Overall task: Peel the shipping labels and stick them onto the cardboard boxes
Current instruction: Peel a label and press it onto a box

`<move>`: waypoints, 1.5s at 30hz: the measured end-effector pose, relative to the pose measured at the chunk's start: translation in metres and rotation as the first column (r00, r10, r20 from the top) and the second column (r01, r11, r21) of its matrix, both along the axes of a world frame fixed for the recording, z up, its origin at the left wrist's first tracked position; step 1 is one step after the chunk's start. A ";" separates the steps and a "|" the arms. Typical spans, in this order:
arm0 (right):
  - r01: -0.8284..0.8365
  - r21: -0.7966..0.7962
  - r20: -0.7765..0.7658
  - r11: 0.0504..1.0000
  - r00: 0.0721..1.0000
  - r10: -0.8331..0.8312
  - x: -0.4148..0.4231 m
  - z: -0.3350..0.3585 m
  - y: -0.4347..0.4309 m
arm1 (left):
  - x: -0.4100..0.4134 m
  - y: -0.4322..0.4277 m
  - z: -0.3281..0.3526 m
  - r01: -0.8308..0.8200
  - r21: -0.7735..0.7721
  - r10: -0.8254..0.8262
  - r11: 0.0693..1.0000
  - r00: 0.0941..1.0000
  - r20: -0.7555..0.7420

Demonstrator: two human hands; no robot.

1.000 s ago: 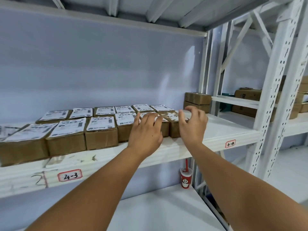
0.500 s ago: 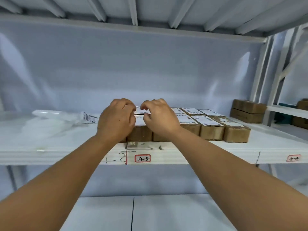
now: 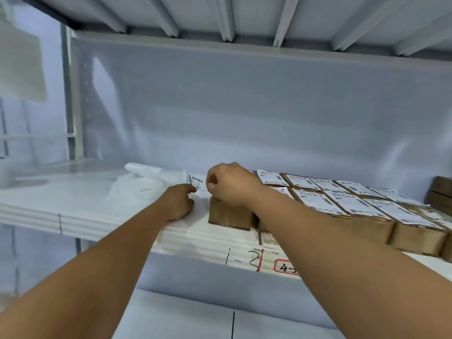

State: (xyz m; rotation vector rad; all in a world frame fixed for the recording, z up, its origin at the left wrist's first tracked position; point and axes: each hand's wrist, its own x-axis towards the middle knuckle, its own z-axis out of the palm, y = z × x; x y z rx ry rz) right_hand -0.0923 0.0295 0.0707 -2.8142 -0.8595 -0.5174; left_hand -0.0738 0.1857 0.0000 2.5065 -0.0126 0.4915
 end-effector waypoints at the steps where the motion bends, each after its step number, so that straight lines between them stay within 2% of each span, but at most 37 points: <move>1: 0.022 0.018 -0.033 1.000 0.999 -0.021 0.008 0.006 0.003 | 0.007 0.000 0.002 0.009 -0.015 -0.009 1.000 1.000 -0.014; 6: 0.071 -0.086 -0.142 0.994 0.986 -0.083 0.042 0.017 0.012 | 0.034 -0.001 0.010 -0.044 -0.240 0.041 0.970 0.999 -0.018; 8: 0.079 -0.112 -0.151 0.991 0.984 -0.096 0.050 0.014 0.018 | 0.042 0.006 0.010 -0.112 -0.381 0.111 0.918 0.993 -0.026; 11: 0.076 -0.127 -0.136 0.989 0.986 -0.093 0.060 0.007 0.022 | 0.059 0.017 0.006 -0.063 -0.495 0.073 0.867 0.997 0.001; 15: 0.069 -0.124 -0.126 0.990 0.988 -0.085 0.070 0.000 0.019 | 0.073 0.017 0.008 -0.048 -0.463 0.043 0.885 0.999 -0.023; 19: 0.039 -0.038 -0.156 0.999 0.987 -0.044 0.074 -0.005 0.015 | 0.077 0.011 0.011 -0.160 -0.235 0.138 0.959 0.985 -0.108; 21: 0.036 -0.016 -0.154 0.999 0.987 -0.038 0.075 -0.006 0.015 | 0.078 0.010 0.007 -0.136 -0.175 0.126 0.975 0.990 -0.066; 25: 0.041 0.045 -0.171 0.998 0.985 -0.032 0.076 -0.011 0.014 | 0.079 0.017 0.000 -0.120 -0.271 0.155 0.955 0.982 0.109; 31: 0.040 0.176 -0.217 0.984 0.976 -0.001 0.080 -0.018 0.008 | 0.074 0.015 0.004 -0.205 -0.259 0.298 0.944 0.865 0.404; 35: 0.046 0.222 -0.231 0.974 0.973 0.007 0.080 -0.021 0.007 | 0.072 0.018 0.007 -0.229 -0.336 0.370 0.914 0.809 0.456; 39: 0.062 0.299 -0.236 0.952 0.972 0.010 0.082 -0.022 0.005 | 0.071 0.015 0.008 -0.212 -0.284 0.331 0.935 0.810 0.485; 43: 0.071 0.415 -0.222 0.907 0.975 0.025 0.084 -0.023 0.003 | 0.062 0.012 0.013 -0.220 -0.279 0.347 0.935 0.731 0.587; 45: 0.055 0.436 -0.198 0.898 0.979 0.037 0.082 -0.023 0.003 | 0.056 0.010 0.014 -0.192 -0.202 0.278 0.961 0.682 0.676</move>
